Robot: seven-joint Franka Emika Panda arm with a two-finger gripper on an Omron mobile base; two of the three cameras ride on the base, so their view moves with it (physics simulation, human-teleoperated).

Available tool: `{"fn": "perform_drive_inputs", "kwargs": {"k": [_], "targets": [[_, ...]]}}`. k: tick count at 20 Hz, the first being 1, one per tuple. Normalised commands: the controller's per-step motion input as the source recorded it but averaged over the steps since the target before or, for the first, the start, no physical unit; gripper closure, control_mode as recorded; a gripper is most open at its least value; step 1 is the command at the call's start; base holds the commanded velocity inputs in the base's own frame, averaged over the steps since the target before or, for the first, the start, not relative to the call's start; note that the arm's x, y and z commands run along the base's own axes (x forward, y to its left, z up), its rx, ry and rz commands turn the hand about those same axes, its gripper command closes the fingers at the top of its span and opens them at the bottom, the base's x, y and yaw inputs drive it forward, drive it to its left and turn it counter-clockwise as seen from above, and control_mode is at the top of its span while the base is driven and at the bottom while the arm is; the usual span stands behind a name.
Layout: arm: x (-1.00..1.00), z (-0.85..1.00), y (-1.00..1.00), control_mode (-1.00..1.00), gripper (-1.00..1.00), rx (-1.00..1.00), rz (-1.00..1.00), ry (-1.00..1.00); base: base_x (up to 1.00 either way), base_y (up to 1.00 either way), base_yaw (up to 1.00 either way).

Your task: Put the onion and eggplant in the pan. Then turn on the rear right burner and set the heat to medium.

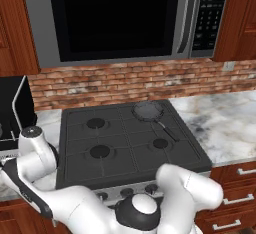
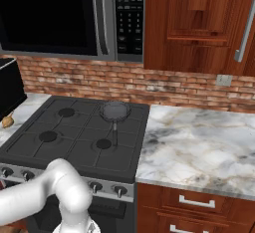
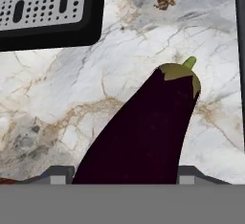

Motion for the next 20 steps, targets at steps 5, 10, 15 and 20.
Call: {"fn": "perform_drive_inputs", "kwargs": {"k": [5,10,15,20], "targets": [[-0.48,0.56,-0.58,-1.0,1.0,0.02,0.0,-0.05,0.0,0.0,0.0],[-0.08,0.57,-0.99,-1.0,1.0,0.0,0.0,-0.02,0.0,0.0,0.0],[0.02,0.4,-1.0,-1.0,1.0,0.0,-0.01,0.0,0.0,0.0,0.0],[0.4,0.36,-1.0,-1.0,1.0,0.0,0.0,0.0,0.0,0.0,0.0]]}}
